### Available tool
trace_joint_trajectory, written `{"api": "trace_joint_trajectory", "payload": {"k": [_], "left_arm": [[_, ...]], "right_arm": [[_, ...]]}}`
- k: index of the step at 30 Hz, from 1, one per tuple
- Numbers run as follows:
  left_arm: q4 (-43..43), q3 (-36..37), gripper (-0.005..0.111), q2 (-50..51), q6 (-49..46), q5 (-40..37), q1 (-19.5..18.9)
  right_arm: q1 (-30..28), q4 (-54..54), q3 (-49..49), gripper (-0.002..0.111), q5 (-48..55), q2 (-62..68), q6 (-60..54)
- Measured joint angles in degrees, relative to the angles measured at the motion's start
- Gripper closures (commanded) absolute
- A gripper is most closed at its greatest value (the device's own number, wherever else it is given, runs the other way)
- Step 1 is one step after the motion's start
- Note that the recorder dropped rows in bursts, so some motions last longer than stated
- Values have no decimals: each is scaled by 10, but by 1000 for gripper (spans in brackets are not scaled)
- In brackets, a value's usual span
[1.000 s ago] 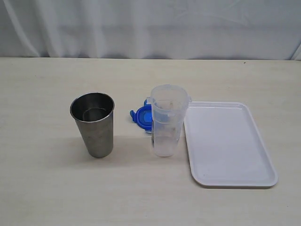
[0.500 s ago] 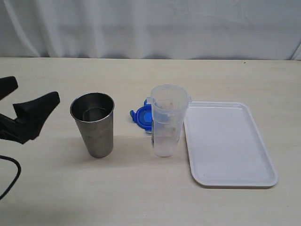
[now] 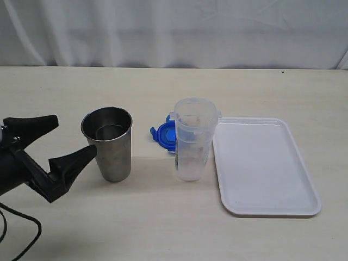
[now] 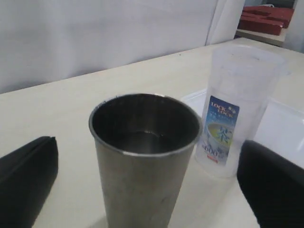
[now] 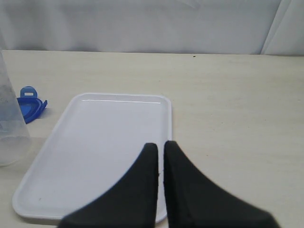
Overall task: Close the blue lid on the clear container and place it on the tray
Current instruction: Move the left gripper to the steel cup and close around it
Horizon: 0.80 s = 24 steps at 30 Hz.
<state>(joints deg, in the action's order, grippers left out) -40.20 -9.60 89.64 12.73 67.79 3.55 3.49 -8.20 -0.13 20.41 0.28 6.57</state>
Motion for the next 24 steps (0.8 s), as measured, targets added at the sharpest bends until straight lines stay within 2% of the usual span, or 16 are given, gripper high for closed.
{"api": "trace_joint_trajectory", "payload": {"k": [4,11,24], "left_arm": [[-1,-1,11,65,-41,8,1],[-11,-36,11,137,-55,12,3],[-35,-83,11,188,-55,13,4]], "right_arm": [[0,0,0,104,0,0,0],[0,0,0,104,0,0,0],[0,0,0,104,0,0,0]]}}
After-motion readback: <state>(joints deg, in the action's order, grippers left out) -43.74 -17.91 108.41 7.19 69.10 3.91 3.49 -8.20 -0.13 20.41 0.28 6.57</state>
